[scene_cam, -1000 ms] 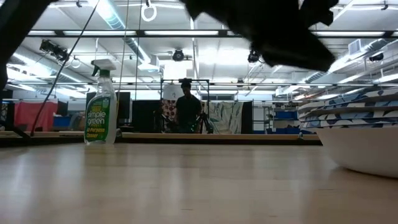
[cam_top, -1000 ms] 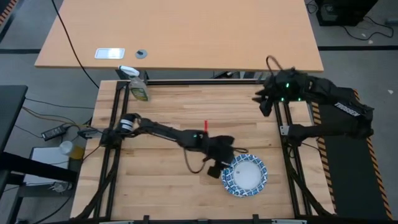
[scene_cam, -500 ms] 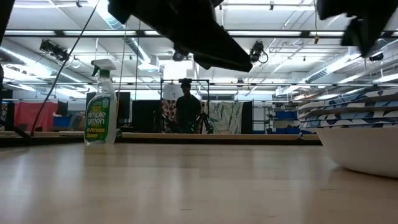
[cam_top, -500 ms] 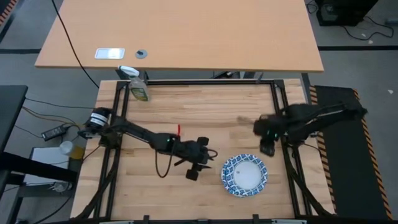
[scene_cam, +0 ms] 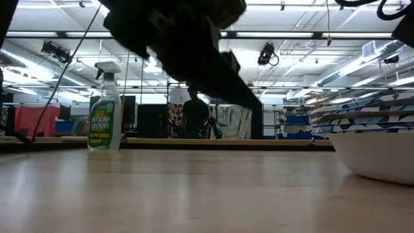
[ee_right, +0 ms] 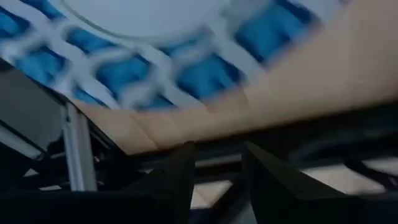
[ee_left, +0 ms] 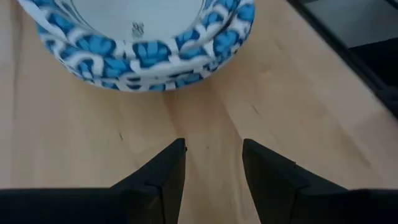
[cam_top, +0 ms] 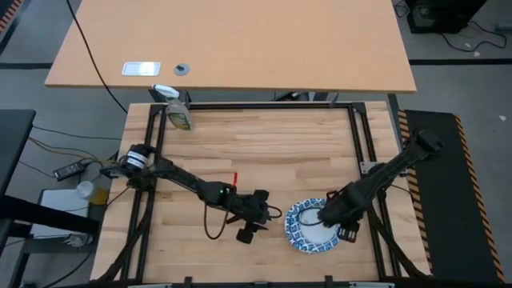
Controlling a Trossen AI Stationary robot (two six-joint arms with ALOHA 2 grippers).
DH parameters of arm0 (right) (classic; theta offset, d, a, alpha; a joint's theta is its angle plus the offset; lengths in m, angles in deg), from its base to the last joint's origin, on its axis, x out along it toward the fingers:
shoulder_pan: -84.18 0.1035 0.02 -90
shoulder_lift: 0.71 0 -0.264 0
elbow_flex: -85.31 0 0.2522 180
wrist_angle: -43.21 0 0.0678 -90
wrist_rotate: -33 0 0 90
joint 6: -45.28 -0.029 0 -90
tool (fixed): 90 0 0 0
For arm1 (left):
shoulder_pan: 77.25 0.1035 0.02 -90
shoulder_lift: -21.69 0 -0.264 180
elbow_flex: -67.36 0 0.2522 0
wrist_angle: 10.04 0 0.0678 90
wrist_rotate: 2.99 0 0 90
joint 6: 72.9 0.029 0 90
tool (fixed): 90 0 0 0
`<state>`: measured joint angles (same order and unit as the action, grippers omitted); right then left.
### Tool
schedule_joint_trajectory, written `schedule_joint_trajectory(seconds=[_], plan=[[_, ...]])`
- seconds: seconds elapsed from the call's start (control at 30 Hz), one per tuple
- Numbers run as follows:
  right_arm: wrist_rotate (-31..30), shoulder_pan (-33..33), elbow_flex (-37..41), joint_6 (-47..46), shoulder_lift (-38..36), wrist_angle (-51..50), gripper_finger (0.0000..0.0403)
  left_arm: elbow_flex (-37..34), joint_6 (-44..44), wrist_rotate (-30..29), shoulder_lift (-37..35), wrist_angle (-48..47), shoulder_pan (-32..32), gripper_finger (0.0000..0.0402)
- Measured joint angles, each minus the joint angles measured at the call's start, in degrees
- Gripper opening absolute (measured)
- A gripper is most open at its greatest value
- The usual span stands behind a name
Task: Nest bowls inside each other
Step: Stack the white bowl on top of the stacked white bowl
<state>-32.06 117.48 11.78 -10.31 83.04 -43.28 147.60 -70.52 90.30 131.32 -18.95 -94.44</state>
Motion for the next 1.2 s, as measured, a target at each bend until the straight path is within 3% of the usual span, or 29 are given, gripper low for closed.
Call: schedule_joint_trajectory(seconds=[0.33, 0.43, 0.57, 0.63, 0.73, 0.87, 1.03, 1.2], plan=[[-13.06, 0.37, 0.0, 0.64, 3.34, 11.01, 0.014, 0.04, 1.15, -0.95, 6.41, 11.72, 2.26, 0.0162], [-9.6, -0.07, 0.02, 1.55, 4.76, 11.25, 0.014, 0.02, 0.93, -0.58, 7.4, 11.11, 3.0, 0.0162], [-1.43, -0.07, -0.11, 1.45, 5.0, 4.56, 0.014, 0.0, 0.38, -0.52, 7.28, 10.39, 3.28, 0.0162], [-0.96, 0.11, -1.11, 0.55, 3.84, 0.46, 0.0139, 0.0, 0.85, -0.52, 7.19, 10.44, 3.28, 0.0162], [-8.22, 0.13, -3.23, -1.27, 0.84, 1.12, 0.0139, 0.0, 1.86, -0.5, 6.4, 10.03, 3.21, 0.0162], [-22.31, 0.48, -2.86, -0.41, -1.05, 13.71, 0.0139, -0.01, 3.32, -0.56, 4.35, 8.32, 3.21, 0.0162], [-28.69, 0.31, 0.34, 6.51, 4.06, 27.46, 0.0139, -3.02, 4.37, -1.49, 3.75, 10.82, 3.03, 0.0162], [-30.3, 0.26, 0.48, 11.43, 10.9, 32.95, 0.0139, -9.59, 3.9, -5.61, 3.77, 23.35, 1.75, 0.0162]])
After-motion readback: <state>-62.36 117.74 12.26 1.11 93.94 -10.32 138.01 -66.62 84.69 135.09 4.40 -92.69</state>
